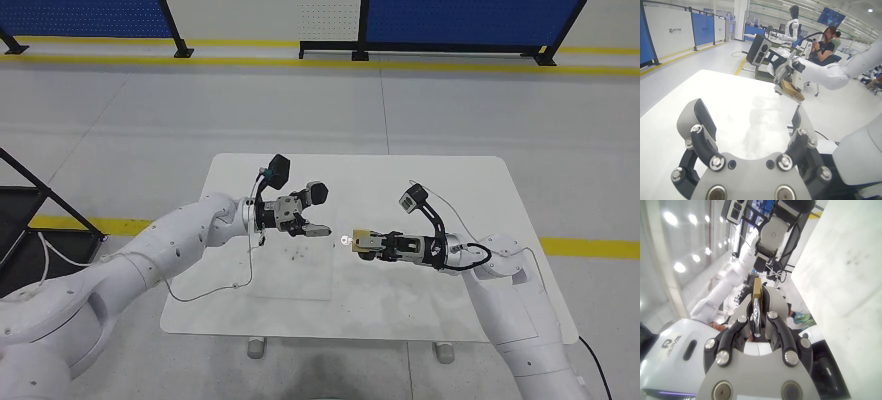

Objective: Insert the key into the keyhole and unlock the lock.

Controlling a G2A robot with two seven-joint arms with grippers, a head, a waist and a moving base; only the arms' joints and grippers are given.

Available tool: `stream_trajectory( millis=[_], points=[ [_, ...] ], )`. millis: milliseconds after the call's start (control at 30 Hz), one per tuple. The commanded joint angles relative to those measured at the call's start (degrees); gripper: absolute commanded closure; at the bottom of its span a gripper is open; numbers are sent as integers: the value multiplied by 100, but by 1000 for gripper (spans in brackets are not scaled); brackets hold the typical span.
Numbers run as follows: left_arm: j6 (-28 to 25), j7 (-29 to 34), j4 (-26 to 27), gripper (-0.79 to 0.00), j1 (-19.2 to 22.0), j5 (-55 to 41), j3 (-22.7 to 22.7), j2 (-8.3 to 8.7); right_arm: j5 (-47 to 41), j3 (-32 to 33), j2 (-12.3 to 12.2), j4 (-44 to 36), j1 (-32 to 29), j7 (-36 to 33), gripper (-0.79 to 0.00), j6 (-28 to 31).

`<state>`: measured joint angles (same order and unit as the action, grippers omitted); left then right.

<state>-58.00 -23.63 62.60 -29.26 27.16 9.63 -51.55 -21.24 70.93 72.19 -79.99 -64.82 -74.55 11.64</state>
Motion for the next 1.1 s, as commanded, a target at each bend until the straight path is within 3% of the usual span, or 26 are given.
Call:
stream_trajectory(
  millis=[0, 333, 433, 533, 1067],
  points=[
    [0, 238, 45, -785, -13, -289, 11, 23, 0, 0, 0, 0, 0, 0, 0, 0],
    [0, 238, 45, -785, -13, -289, 11, 23, 0, 0, 0, 0, 0, 0, 0, 0],
    [3, 431, 40, -785, -151, -662, 61, 10, 0, 0, 0, 0, 0, 0, 0, 0],
    [0, 1028, -49, -785, -156, -1428, 103, -19, 0, 0, 0, 0, 0, 0, 0, 0],
    [852, 6319, -258, -785, 97, -5856, 92, -58, 0, 0, 0, 0, 0, 0, 0, 0]
  ],
)
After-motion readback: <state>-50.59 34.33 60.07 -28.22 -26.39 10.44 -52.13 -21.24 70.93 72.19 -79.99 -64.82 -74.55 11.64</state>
